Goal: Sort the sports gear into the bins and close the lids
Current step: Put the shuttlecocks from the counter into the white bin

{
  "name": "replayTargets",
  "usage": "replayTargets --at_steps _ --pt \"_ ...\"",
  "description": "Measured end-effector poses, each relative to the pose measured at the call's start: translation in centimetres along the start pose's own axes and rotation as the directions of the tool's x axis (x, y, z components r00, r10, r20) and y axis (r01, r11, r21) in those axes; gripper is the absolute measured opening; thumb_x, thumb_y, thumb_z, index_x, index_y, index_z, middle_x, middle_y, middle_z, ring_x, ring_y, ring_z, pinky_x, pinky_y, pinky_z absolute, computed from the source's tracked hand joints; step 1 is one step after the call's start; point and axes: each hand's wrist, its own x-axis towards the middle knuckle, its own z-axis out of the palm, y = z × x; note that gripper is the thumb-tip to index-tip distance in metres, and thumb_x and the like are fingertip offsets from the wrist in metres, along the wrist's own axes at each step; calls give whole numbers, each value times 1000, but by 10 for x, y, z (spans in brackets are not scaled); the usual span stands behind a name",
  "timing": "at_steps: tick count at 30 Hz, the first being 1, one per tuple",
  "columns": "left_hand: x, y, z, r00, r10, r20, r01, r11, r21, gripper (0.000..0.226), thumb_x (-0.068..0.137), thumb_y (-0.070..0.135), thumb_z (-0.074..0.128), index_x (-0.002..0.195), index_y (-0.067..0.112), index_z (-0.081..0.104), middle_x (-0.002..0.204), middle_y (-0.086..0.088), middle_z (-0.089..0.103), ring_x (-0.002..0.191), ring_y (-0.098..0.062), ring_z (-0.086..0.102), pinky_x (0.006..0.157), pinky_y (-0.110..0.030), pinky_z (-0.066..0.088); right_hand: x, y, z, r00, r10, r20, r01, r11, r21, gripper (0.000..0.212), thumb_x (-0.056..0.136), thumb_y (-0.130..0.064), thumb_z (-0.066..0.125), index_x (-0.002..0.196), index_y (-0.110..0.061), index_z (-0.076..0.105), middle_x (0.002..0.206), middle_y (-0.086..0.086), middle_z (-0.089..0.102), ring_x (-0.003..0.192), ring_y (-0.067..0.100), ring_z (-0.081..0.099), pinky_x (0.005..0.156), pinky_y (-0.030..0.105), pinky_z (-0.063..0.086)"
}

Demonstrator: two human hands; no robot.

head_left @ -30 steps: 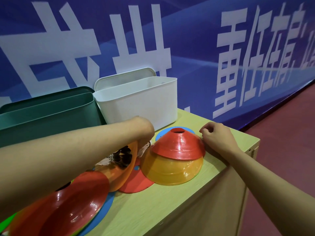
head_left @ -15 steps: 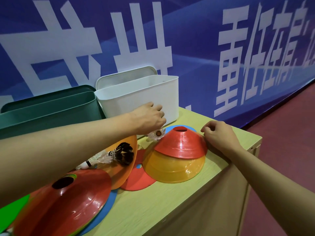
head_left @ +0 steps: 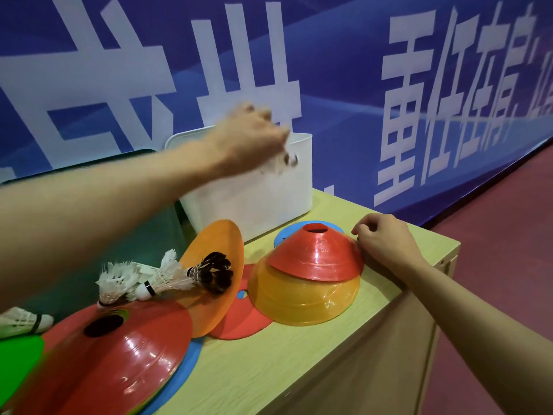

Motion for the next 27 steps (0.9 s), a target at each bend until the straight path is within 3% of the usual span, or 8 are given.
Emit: replayTargets --at_steps 3,6,8,11,14,18,22,27 --pt "-1 -52 -12 956 -289 50 291 956 -34 28 103 25 52 98 0 62 77 -16 51 83 -32 50 75 -44 36 0 -1 0 1000 10 16 -10 1000 -6 24 96 -19 51 92 -19 75 90 -6 71 81 7 63 63 20 47" --pt "-19 -72 3 829 -424 365 450 893 14 38 108 39 43 108 6 62 101 -19 61 108 -38 52 92 -52 41 -1 -3 -1 999 15 28 -15 1000 -7 24 96 -19 51 92 -19 74 90 -6 71 81 8 63 63 20 47" --pt "-33 -68 17 822 -348 450 374 927 33 39 109 38 39 104 10 66 105 -14 66 102 -34 54 85 -47 45 -1 -3 -2 999 19 34 -19 1000 -4 24 97 -19 51 92 -19 74 90 -5 71 81 8 63 63 19 47" --pt "-47 -54 22 915 -274 297 280 960 24 36 107 29 38 96 12 68 96 -8 69 84 -28 58 75 -41 51 -2 -3 -1 999 21 40 -21 1000 -9 23 97 -19 52 92 -20 74 90 -5 72 81 9 64 64 20 48" --pt "-62 -38 1 953 -207 221 218 976 -22 34 105 34 42 121 20 67 116 -6 69 101 -28 60 79 -41 49 -4 -7 -4 999 27 35 -27 1000 -6 23 96 -18 52 89 -21 74 87 -5 72 79 7 63 61 21 46" --pt "-108 -12 -32 980 -63 189 93 984 -153 35 102 40 43 128 24 61 120 -2 67 108 -23 60 87 -40 54 -7 -11 -7 998 24 65 -22 999 -34 23 98 -18 51 91 -20 74 86 -6 69 78 6 60 59 20 41" --pt "-169 6 -41 900 47 432 42 980 -195 42 100 51 45 136 30 51 126 2 60 113 -22 57 90 -39 52 -14 -20 -13 994 30 102 -31 999 11 23 101 -20 50 98 -20 72 95 -1 70 82 9 62 64 25 46" --pt "-219 -4 -42 774 -53 631 184 972 -144 61 99 62 42 151 30 35 144 -1 49 126 -24 52 97 -40 48 -46 -55 -13 990 -132 -40 134 989 63 19 101 -19 52 96 -28 68 98 -2 69 83 6 59 67 23 46"
